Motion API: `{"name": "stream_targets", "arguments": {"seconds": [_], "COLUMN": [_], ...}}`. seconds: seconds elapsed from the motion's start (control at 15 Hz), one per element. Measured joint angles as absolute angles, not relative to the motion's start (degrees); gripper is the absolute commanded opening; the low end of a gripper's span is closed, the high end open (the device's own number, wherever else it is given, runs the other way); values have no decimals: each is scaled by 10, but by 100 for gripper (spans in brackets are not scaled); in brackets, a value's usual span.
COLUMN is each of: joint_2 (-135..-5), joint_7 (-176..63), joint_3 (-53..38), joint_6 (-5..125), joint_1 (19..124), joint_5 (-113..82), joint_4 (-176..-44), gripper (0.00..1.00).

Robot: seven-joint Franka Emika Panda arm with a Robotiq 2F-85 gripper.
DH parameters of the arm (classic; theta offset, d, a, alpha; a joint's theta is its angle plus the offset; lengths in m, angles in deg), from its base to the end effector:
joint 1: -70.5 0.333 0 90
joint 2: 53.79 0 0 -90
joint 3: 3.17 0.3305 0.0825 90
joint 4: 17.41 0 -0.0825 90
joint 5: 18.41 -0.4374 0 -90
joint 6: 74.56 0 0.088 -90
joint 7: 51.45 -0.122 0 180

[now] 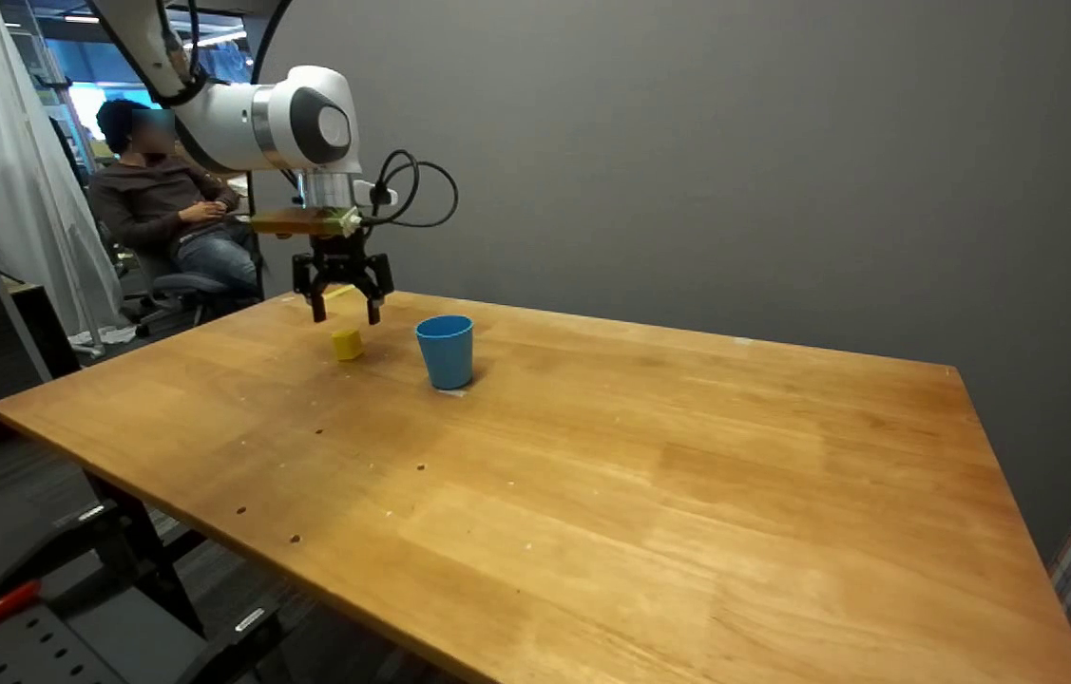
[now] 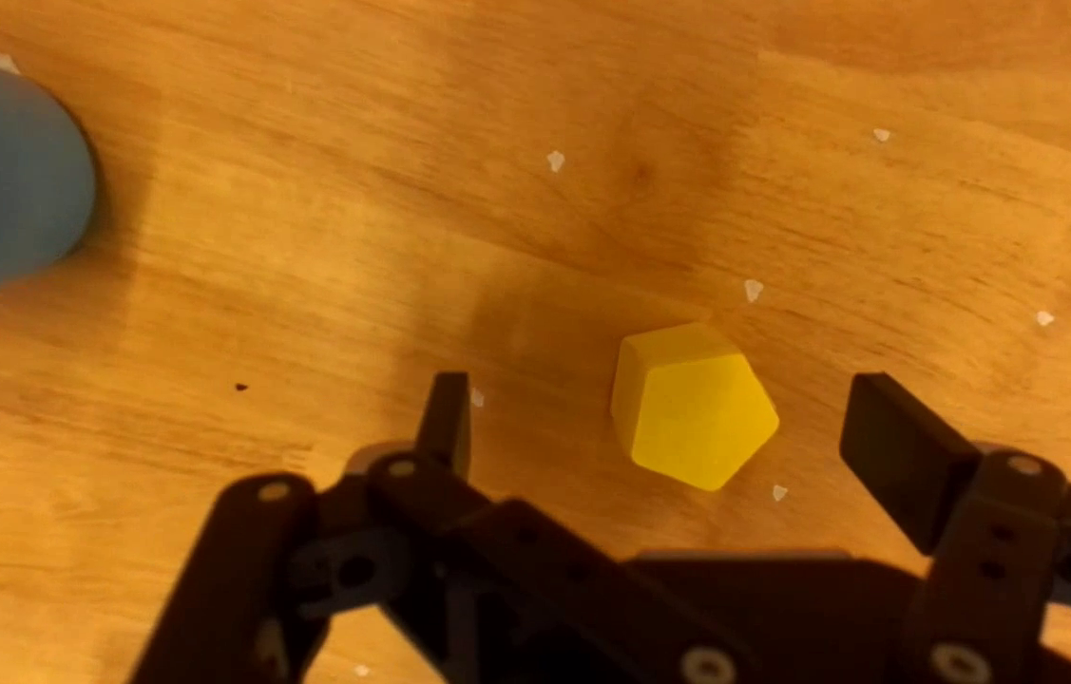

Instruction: Put the yellow block in the blue cup

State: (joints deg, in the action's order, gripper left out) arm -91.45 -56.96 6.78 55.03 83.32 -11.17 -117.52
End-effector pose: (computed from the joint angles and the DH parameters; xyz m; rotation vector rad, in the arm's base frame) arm 0.6435 0.2593 0.1483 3.0685 0.5579 -0.2032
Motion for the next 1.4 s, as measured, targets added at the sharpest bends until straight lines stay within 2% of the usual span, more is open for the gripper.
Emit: {"name": "stream_targets", "arguments": {"seconds": [0.27,0.33,0.4,0.47,0.67,0.87,1.13,1.4], "joint_2": [-953,-961,-967,-973,-983,-983,-947,-853], "joint_7": [-565,-564,-563,-563,-563,-566,-580,-630], "joint_3": [68,68,68,68,66,64,51,6], "joint_6": [550,550,549,549,549,549,540,534], "joint_1": [839,839,840,840,841,848,860,861], "joint_5": [-112,-112,-113,-113,-113,-113,-111,-99], "joint_4": [-1145,-1139,-1134,-1130,-1122,-1116,-1119,-1162], "gripper": [100,75,75,68,42,21,20,20]}}
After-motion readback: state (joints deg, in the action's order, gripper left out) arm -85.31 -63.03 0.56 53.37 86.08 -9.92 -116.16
